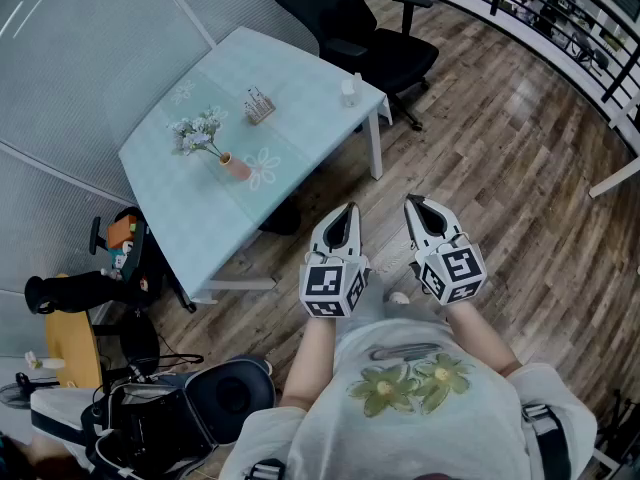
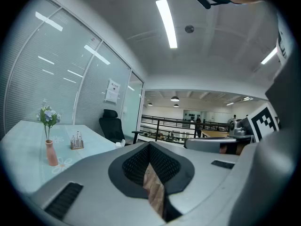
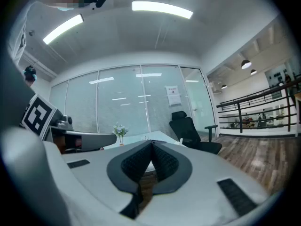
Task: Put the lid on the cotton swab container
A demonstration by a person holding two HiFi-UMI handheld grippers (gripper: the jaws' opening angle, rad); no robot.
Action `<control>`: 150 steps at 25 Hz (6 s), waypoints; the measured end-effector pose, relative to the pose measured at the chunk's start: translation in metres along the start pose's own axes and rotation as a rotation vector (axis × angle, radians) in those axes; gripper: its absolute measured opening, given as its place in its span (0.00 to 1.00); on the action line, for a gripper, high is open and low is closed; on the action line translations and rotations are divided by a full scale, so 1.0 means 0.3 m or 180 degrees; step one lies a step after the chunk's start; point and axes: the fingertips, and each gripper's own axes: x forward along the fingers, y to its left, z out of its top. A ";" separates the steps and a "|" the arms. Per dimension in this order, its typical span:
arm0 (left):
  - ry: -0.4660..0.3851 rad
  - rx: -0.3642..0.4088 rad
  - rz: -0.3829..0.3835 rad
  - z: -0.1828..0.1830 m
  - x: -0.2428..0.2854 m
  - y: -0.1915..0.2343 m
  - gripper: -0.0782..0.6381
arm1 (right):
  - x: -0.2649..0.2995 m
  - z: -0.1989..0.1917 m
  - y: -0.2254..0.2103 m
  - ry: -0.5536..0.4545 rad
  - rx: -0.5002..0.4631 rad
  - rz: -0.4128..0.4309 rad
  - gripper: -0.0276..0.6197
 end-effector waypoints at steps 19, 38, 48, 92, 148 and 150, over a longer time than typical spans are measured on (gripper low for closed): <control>0.0089 0.0063 -0.0236 0.098 0.389 0.409 0.11 | 0.550 0.066 -0.085 -0.0018 -0.0022 -0.0192 0.04; 0.0308 0.0431 -0.0943 0.078 0.673 0.598 0.53 | 0.756 0.061 -0.258 -0.0043 0.0205 -0.0489 0.32; 0.0638 0.0588 -0.1061 -0.006 0.860 0.671 0.59 | 0.876 0.048 -0.405 0.0072 0.0353 -0.0538 0.32; 0.1883 0.1297 -0.1654 -0.471 1.540 0.801 0.65 | 1.533 -0.283 -0.779 0.1331 0.0850 0.0714 0.33; 0.2129 0.1775 -0.1910 -0.569 1.625 0.778 0.58 | 1.597 -0.344 -0.722 0.1541 0.1361 0.0951 0.20; 0.2127 0.1775 -0.1912 -0.569 1.625 0.777 0.58 | 1.598 -0.343 -0.718 0.1561 0.1310 0.0948 0.20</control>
